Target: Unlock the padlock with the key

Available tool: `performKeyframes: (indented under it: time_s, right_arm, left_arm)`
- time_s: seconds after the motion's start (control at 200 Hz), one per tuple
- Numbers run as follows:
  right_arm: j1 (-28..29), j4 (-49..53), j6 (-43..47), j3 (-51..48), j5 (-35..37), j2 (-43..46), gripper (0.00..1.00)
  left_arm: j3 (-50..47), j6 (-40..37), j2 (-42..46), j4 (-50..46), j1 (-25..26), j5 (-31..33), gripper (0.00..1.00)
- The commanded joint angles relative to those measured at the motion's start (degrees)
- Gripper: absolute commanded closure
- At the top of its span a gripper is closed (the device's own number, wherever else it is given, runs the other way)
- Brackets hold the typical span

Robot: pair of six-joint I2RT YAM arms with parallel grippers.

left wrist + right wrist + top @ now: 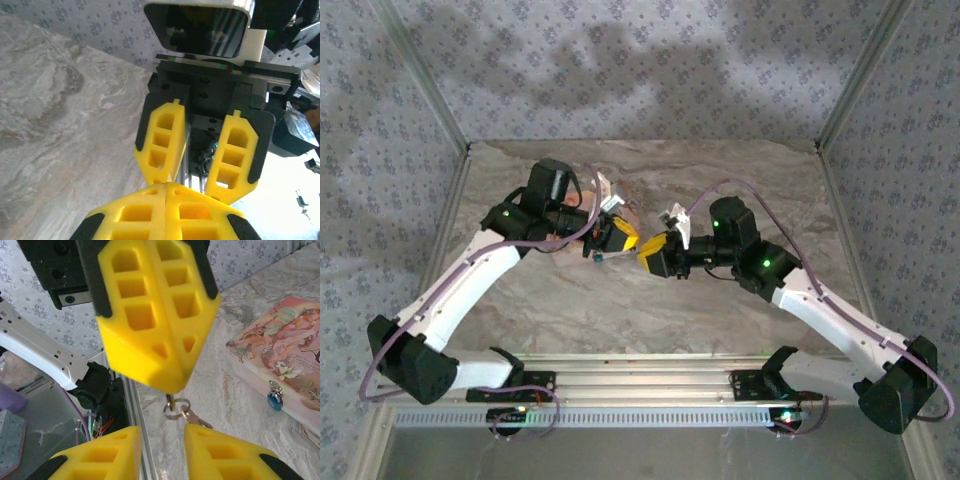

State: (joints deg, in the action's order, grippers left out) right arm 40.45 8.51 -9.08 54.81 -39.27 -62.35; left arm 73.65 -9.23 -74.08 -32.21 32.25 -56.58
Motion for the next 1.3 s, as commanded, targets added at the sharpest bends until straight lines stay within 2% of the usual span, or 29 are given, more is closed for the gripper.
performKeyframes:
  time_s: [0.0, 0.36, 0.53, 0.635, 0.784, 0.844, 0.944, 1.054, 1.124, 1.294]
  right_arm:
    - [0.2, -0.8, 0.4, 2.5, -0.4, -0.6, 0.75]
    - [0.7, -1.1, -1.3, 4.6, -3.6, -3.8, 0.8]
    - [0.8, -1.3, -1.2, 4.5, -4.3, -4.2, 1.0]
    - [0.7, -2.5, -2.2, 4.4, -5.7, -4.6, 1.0]
    - [0.5, -9.4, -6.7, 2.1, -6.9, -5.1, 1.0]
    - [0.4, -12.5, -8.8, 1.1, -7.0, -5.5, 1.0]
    - [0.3, -16.7, -11.8, -0.1, -6.8, -6.2, 1.0]
    - [0.0, -20.0, -14.0, -1.3, -6.2, -6.6, 1.0]
    - [-0.3, -21.0, -14.9, -2.0, -5.5, -6.4, 1.0]
    - [-2.5, -22.6, -18.2, -4.5, -0.9, -5.1, 1.0]
  left_arm:
    - [3.0, -1.9, -0.1, -2.3, -0.3, -3.9, 1.0]
    - [3.0, -1.7, -0.6, -2.3, -0.4, -4.3, 1.0]
    - [2.9, -1.7, -0.6, -2.5, -0.4, -4.3, 1.0]
    - [2.9, -1.5, -0.6, -2.4, -0.4, -4.0, 1.0]
    - [1.7, 1.6, 0.3, 1.1, -0.5, -3.3, 1.0]
    - [0.9, 3.2, 0.6, 3.2, -0.5, -3.4, 0.91]
    - [-0.1, 6.1, 1.0, 6.2, -0.6, -3.4, 0.83]
    - [-0.9, 9.7, 1.1, 9.1, -1.5, -3.0, 0.65]
    - [-2.1, 12.9, 1.8, 11.2, -2.9, 0.0, 0.57]
    - [-10.7, 27.5, 6.8, 26.5, -9.5, 2.6, 0.48]
